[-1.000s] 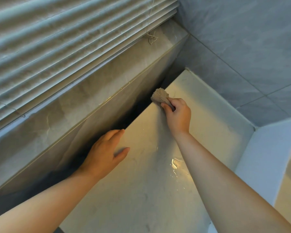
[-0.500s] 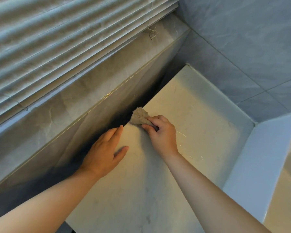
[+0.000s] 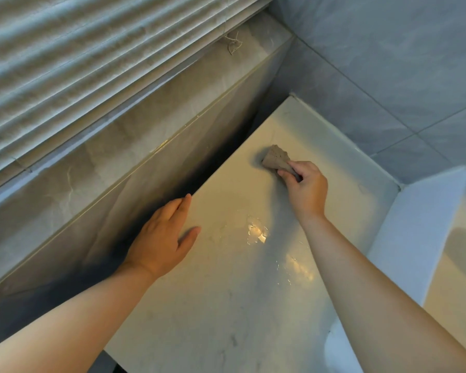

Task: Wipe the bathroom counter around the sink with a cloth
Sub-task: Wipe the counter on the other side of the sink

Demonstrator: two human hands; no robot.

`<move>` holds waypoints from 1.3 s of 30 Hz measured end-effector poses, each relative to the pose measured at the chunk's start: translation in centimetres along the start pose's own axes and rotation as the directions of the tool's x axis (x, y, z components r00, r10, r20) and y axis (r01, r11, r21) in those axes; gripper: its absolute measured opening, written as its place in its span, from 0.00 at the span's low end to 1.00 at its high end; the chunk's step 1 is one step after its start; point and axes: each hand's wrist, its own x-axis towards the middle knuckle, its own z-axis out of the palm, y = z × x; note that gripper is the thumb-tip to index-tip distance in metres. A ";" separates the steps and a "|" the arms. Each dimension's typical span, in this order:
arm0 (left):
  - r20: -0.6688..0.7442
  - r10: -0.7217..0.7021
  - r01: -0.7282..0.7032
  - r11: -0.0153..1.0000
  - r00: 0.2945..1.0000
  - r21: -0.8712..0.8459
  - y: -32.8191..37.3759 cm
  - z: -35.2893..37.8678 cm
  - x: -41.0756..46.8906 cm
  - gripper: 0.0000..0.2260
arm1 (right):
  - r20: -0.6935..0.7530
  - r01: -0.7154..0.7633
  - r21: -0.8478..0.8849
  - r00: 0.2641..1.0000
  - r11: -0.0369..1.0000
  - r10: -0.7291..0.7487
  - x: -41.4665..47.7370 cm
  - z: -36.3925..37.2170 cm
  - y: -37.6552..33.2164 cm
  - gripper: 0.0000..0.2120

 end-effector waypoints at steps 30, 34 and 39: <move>0.022 0.034 -0.036 0.995 0.999 0.092 1.2 -0.7 -0.2 0.31 | -0.071 -0.151 0.009 0.986 0.988 0.151 -3.6 -5.6 2.6 0.03; -0.001 0.084 -0.084 0.993 0.996 0.082 1.3 -1.3 -0.2 0.31 | -0.090 -0.200 0.065 0.975 0.978 0.205 -5.5 -3.4 3.1 0.10; -0.041 0.178 -0.177 0.983 0.983 0.040 2.6 -1.3 -1.4 0.32 | -0.098 -0.202 0.096 0.973 0.975 0.211 -7.5 -2.7 2.3 0.10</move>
